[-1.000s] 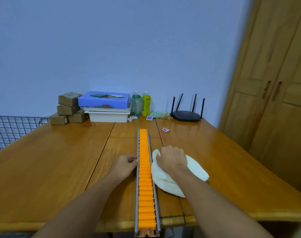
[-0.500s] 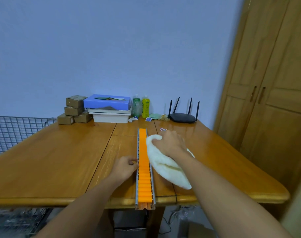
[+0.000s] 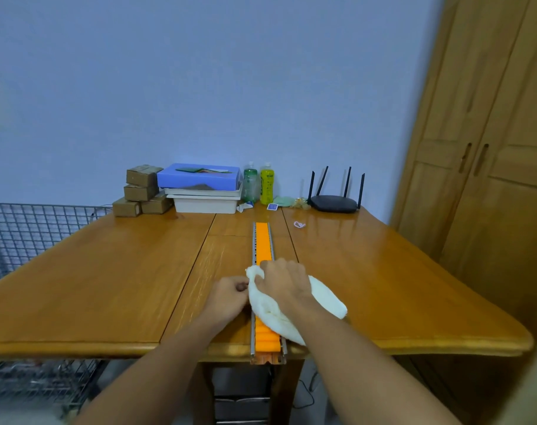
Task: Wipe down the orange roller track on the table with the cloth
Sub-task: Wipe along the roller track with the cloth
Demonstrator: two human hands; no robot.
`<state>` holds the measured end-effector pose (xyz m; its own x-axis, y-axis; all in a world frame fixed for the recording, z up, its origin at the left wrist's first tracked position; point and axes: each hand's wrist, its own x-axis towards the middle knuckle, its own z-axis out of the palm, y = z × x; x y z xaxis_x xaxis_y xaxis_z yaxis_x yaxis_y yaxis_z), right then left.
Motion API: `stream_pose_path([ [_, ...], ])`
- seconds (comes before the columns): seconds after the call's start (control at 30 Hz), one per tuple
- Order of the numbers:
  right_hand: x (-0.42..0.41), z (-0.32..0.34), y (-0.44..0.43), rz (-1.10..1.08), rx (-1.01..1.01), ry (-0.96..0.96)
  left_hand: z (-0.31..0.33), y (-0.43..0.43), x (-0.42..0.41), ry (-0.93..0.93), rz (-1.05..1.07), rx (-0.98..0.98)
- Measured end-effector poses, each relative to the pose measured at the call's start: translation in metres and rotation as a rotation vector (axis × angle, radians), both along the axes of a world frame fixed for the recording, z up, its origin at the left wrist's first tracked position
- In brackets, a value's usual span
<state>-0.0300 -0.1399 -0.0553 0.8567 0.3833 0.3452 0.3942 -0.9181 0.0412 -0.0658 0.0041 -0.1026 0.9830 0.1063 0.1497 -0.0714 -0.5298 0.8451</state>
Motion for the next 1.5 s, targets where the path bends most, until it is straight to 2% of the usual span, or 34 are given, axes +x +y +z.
stream_pose_path([
  [0.27,-0.008,0.007,-0.014,-0.026,-0.160,-0.038,0.010,-0.007,-0.005,0.018,0.064,0.075],
  [0.63,-0.027,0.013,-0.045,-0.074,-0.176,-0.036,0.019,-0.017,-0.025,0.036,0.048,0.181],
  [0.9,-0.041,0.039,-0.066,-0.146,0.122,0.022,0.020,-0.017,-0.045,0.086,0.009,0.157],
  [1.13,-0.073,0.060,-0.056,-0.022,0.388,0.199,0.019,-0.016,-0.068,0.103,-0.004,0.116],
  [1.37,-0.105,0.015,-0.018,-0.023,0.207,0.094,0.011,-0.016,-0.083,0.049,-0.004,0.092],
  [1.5,-0.112,0.005,-0.016,0.006,0.003,-0.024,0.003,-0.015,-0.084,0.049,-0.003,0.056],
])
